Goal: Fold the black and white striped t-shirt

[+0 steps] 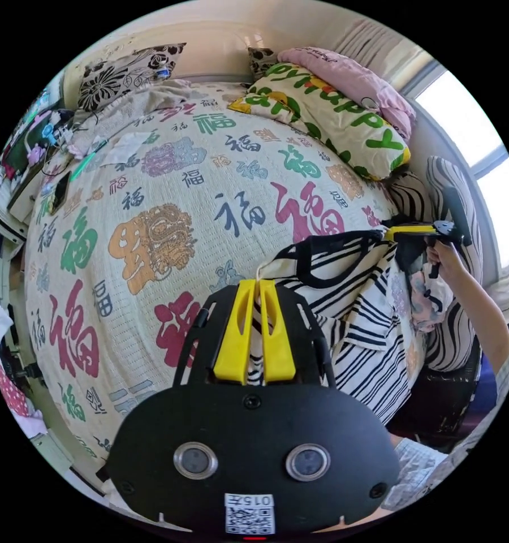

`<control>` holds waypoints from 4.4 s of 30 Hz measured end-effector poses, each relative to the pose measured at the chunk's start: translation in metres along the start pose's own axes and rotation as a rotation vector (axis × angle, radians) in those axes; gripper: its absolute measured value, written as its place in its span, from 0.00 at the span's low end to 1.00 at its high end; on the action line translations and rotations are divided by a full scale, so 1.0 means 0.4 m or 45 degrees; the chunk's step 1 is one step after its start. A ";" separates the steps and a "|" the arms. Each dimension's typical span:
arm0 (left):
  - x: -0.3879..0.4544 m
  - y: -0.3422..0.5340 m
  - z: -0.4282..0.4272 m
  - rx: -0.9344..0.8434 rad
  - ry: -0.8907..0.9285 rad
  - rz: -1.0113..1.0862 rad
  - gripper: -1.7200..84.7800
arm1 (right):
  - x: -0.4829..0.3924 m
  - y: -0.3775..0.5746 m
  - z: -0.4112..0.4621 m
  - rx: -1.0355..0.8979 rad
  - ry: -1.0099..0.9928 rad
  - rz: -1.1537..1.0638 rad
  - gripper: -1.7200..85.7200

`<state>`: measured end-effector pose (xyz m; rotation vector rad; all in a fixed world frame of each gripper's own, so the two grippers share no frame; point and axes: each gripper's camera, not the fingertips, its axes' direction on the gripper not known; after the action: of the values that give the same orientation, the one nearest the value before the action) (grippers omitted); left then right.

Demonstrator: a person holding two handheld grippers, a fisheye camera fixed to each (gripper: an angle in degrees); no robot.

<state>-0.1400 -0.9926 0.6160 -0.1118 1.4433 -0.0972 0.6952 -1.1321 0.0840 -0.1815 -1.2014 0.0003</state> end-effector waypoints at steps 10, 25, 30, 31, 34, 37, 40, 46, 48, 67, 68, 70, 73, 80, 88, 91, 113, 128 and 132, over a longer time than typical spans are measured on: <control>0.185 0.509 -0.103 0.096 0.225 0.298 0.02 | -0.179 0.585 -0.062 0.012 -0.216 -0.516 0.02; 0.314 1.005 0.092 -0.297 0.247 -0.108 0.02 | -0.269 1.075 0.164 -0.382 -0.100 -0.317 0.02; 0.377 0.996 0.051 -0.206 0.037 0.059 0.10 | -0.315 1.090 0.149 -0.290 0.033 -0.509 0.06; 0.387 0.991 0.060 -0.218 0.018 0.092 0.11 | -0.338 1.091 0.171 -0.319 0.076 -0.622 0.07; 0.411 0.979 0.131 -0.387 0.095 0.216 0.11 | -0.372 1.106 0.242 -0.464 0.137 -0.834 0.09; 0.394 0.989 0.172 -0.440 0.088 0.214 0.08 | -0.364 1.127 0.285 -0.546 0.206 -0.907 0.06; 0.370 0.998 0.164 -0.438 0.155 0.180 0.02 | -0.342 1.136 0.269 -0.534 0.173 -0.892 0.03; 0.340 1.038 0.062 -0.378 0.265 0.175 0.01 | -0.268 1.160 0.167 -0.472 0.032 -0.784 0.02; 0.337 1.053 0.032 -0.379 0.283 0.198 0.01 | -0.254 1.173 0.149 -0.492 0.022 -0.806 0.02; -0.234 0.950 -0.093 0.003 0.419 -0.575 0.14 | 0.418 0.993 -0.030 0.067 -0.500 0.419 0.11; -0.284 0.938 -0.077 0.010 0.449 -0.655 0.14 | 0.440 0.984 -0.023 0.070 -0.530 0.455 0.12; -0.340 0.922 -0.052 0.005 0.494 -0.726 0.14 | 0.499 0.954 0.008 0.028 -0.587 0.519 0.11; -0.409 0.915 -0.034 0.058 0.584 -0.833 0.10 | 0.547 0.930 0.027 -0.008 -0.643 0.559 0.07; -0.525 0.956 -0.091 0.129 0.633 -0.913 0.02 | 0.687 0.939 -0.029 0.067 -0.546 0.715 0.01; -0.581 0.971 -0.109 0.146 0.661 -0.878 0.01 | 0.746 0.913 -0.049 -0.081 -0.672 0.526 0.11; -0.598 0.982 -0.128 0.151 0.669 -0.873 0.01 | 0.768 0.905 -0.025 -0.077 -0.750 0.571 0.10; -0.659 1.072 -0.203 0.126 0.655 -0.914 0.01 | 0.839 0.849 0.029 -0.112 -0.608 0.584 0.02; -0.555 1.229 -0.244 0.171 0.609 -0.795 0.06 | 0.758 0.912 0.104 -0.087 -0.563 0.470 0.09; -0.437 1.363 -0.247 -0.019 0.595 -0.736 0.09 | 0.634 0.989 0.191 -0.264 -0.639 0.392 0.11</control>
<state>-0.2603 -0.4308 0.7021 -0.5472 1.8391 -0.6187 0.7544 -0.7069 0.2900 -0.5728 -1.6625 0.2010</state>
